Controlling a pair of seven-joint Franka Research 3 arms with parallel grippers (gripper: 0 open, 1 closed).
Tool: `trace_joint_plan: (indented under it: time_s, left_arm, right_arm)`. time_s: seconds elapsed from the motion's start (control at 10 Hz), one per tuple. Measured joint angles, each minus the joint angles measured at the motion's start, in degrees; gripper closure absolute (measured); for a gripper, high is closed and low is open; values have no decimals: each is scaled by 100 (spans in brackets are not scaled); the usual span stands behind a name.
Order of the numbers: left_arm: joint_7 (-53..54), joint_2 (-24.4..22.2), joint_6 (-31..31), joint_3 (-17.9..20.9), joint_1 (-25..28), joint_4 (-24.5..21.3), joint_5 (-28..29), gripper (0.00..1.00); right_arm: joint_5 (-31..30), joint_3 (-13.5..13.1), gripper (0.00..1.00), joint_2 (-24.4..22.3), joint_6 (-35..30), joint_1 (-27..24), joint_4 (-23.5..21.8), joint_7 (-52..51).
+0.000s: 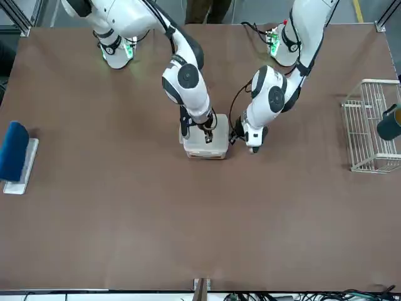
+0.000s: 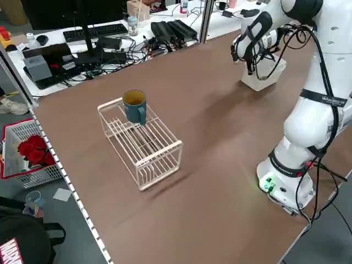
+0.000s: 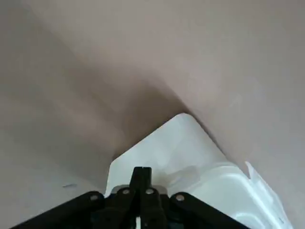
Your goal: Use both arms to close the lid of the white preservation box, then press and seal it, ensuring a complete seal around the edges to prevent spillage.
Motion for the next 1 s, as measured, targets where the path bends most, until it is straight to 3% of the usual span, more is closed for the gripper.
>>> trace_joint_plan:
  time_s: [0.3, 0.5, 0.7, 1.0]
  left_arm:
    - [-8, -324, -966, -1, 198, 87, 800, 99]
    - [-21, -492, -1395, 3, 432, 214, 919, 99]
    - [-27, -635, -2193, 0, 692, 727, 925, 99]
    - [-471, -701, -2390, -48, 669, 1150, 924, 99]
  right_arm:
    - [0, -1, 99, 1, 0, -1, 3, 31]
    - [1, -2, 99, 4, -79, -26, 39, 52]
    - [0, 37, 99, -41, -588, -186, 176, -87]
    - [5, 440, 99, -324, -1458, -835, 232, -683]
